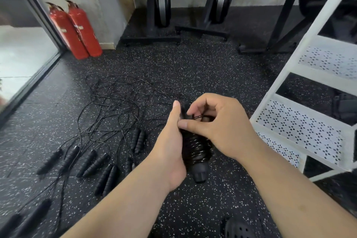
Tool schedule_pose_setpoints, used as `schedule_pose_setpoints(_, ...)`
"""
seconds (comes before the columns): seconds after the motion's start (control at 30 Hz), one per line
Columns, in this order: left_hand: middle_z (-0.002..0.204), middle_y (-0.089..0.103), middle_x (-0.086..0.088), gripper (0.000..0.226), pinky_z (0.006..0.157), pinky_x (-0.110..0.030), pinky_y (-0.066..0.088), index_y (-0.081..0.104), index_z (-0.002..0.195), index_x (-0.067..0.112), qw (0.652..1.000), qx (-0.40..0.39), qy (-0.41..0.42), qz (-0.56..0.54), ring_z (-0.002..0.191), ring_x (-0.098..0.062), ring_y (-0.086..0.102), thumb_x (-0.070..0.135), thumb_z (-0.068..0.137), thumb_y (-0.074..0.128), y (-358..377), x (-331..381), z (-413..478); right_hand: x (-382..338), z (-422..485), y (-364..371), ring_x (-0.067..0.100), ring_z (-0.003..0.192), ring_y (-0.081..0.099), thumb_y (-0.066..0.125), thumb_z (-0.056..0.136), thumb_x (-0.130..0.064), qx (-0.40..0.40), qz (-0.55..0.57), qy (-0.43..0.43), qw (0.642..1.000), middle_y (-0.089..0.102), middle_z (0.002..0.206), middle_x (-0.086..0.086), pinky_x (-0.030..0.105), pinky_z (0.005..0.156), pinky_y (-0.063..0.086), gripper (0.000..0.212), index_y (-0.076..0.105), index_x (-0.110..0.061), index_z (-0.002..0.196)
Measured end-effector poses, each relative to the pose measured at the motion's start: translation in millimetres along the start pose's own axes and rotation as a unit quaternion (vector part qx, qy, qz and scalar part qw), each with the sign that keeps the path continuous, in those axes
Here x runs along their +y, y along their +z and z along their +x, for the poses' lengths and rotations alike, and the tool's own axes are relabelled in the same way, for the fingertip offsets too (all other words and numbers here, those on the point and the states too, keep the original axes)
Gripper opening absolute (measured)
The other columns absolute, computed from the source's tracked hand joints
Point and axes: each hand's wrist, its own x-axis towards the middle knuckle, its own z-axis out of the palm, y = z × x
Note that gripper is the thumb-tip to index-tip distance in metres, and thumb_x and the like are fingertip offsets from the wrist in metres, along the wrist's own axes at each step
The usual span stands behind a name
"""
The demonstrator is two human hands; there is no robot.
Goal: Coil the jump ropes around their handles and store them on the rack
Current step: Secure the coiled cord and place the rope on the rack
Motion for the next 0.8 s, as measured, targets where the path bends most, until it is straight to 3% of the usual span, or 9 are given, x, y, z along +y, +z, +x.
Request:
schedule_pose_setpoints(0.1, 0.112, 0.078, -0.017, 0.077, 0.083, -0.051, 0.06, 0.081, 0.115, 0.016, 0.999, 0.009, 0.033, -0.001, 0.089, -0.035, 0.073, 0.083, 0.08, 0.067, -3.1, -6.8, -2.7, -4.1, -6.3, -2.3, 0.017, 0.083, 0.073, 0.09, 0.085, -0.019, -0.03, 0.038, 0.01, 0.999, 0.076, 0.087, -0.003, 0.031, 0.079, 0.061, 0.015, 0.078, -0.022, 0.094)
schedule_pose_setpoints(0.17, 0.101, 0.074, -0.017, 0.075, 0.078, -0.05, 0.057, 0.081, 0.114, 0.014, 0.998, 0.01, 0.061, -0.004, 0.079, -0.031, 0.067, 0.081, 0.083, 0.068, -5.3, -11.6, -3.1, -3.2, -13.7, -1.9, 0.024, 0.081, 0.073, 0.083, 0.091, -0.014, -0.023, 0.08, 0.039, 0.996, 0.076, 0.089, 0.003, 0.047, 0.073, 0.065, 0.015, 0.079, -0.025, 0.1)
schedule_pose_setpoints(0.23, 0.09, 0.067, -0.013, 0.071, 0.076, -0.05, 0.057, 0.079, 0.108, 0.01, 0.997, 0.013, 0.073, -0.02, 0.073, -0.029, 0.064, 0.076, 0.087, 0.067, -8.3, -14.7, 1.0, -0.1, -17.0, 0.1, 0.024, 0.078, 0.075, 0.079, 0.094, -0.009, 0.017, 0.099, 0.053, 0.994, 0.076, 0.088, 0.006, 0.05, 0.069, 0.066, 0.017, 0.08, -0.024, 0.103)
schedule_pose_setpoints(0.3, 0.09, 0.067, -0.013, 0.071, 0.078, -0.052, 0.059, 0.077, 0.112, 0.008, 0.996, 0.003, 0.092, -0.006, 0.076, -0.03, 0.064, 0.073, 0.09, 0.063, -10.9, -15.1, 4.4, 1.4, -17.0, 3.7, 0.02, 0.077, 0.076, 0.077, 0.095, -0.007, 0.064, 0.122, 0.054, 0.989, 0.077, 0.089, 0.004, 0.04, 0.07, 0.065, 0.021, 0.079, -0.023, 0.108)
schedule_pose_setpoints(0.37, 0.098, 0.073, -0.016, 0.076, 0.09, -0.057, 0.06, 0.077, 0.115, 0.007, 0.993, -0.005, 0.113, 0.026, 0.086, -0.034, 0.069, 0.076, 0.09, 0.058, -13.0, -11.1, 6.9, 0.2, -16.7, 8.5, 0.017, 0.077, 0.078, 0.077, 0.096, -0.009, 0.105, 0.131, 0.05, 0.984, 0.078, 0.091, 0.001, 0.035, 0.068, 0.065, 0.025, 0.075, -0.025, 0.116)
schedule_pose_setpoints(0.5, 0.125, 0.077, -0.012, 0.071, 0.113, -0.054, 0.05, 0.079, 0.123, 0.023, 0.986, -0.021, 0.144, 0.077, 0.122, -0.027, 0.072, 0.078, 0.091, 0.046, -20.1, -3.4, 13.9, 2.0, -17.9, 19.6, 0.012, 0.08, 0.078, 0.079, 0.096, -0.017, 0.178, 0.076, 0.031, 0.981, 0.079, 0.096, -0.01, 0.028, 0.075, 0.064, 0.021, 0.076, -0.031, 0.111)
schedule_pose_setpoints(0.67, 0.123, 0.078, -0.006, 0.073, 0.115, -0.051, 0.047, 0.077, 0.124, 0.024, 0.972, 0.001, 0.213, 0.098, 0.122, -0.023, 0.072, 0.079, 0.089, 0.045, -23.9, 1.5, 22.2, 8.7, -13.1, 33.7, 0.012, 0.098, 0.077, 0.076, 0.099, -0.023, 0.211, 0.034, 0.011, 0.977, 0.072, 0.112, -0.012, 0.031, 0.086, 0.064, 0.023, 0.077, -0.039, 0.115)
schedule_pose_setpoints(0.8, 0.12, 0.08, -0.001, 0.068, 0.111, -0.047, 0.051, 0.077, 0.122, 0.024, 0.965, 0.006, 0.239, 0.106, 0.118, -0.017, 0.073, 0.073, 0.088, 0.044, -21.0, 5.2, 21.1, 8.2, -9.0, 36.5, 0.009, 0.1, 0.075, 0.078, 0.098, -0.021, 0.231, 0.004, -0.004, 0.973, 0.075, 0.106, -0.015, 0.032, 0.088, 0.062, 0.022, 0.079, -0.038, 0.112)
